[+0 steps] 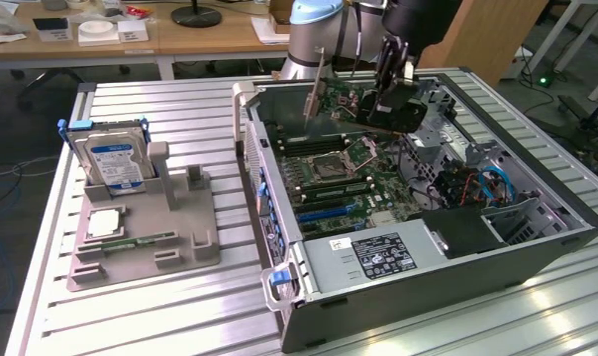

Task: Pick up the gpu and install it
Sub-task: 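Insert the gpu into the slot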

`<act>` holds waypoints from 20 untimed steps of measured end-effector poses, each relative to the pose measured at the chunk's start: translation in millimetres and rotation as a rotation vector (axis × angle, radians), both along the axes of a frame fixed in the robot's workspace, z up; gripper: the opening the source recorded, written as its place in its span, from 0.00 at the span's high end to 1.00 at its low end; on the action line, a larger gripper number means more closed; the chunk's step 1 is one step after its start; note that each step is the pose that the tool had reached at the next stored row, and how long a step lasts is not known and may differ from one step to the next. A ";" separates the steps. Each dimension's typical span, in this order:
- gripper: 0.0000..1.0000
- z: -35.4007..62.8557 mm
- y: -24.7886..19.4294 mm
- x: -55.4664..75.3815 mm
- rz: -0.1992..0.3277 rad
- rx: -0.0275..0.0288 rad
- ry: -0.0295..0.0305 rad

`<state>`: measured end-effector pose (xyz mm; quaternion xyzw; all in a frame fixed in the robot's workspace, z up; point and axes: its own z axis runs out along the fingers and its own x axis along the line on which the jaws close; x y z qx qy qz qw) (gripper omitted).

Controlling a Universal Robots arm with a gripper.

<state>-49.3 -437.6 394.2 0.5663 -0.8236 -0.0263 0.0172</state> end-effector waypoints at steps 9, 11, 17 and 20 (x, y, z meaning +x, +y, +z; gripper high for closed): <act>0.73 -0.6 0.1 0.0 0.111 -0.0054 -0.0292; 0.73 -0.7 0.0 0.0 0.128 -0.0147 -0.0396; 0.73 -1.8 -0.1 0.0 0.140 -0.0331 -0.0584; 0.73 -2.2 0.0 0.0 0.146 -0.0328 -0.0586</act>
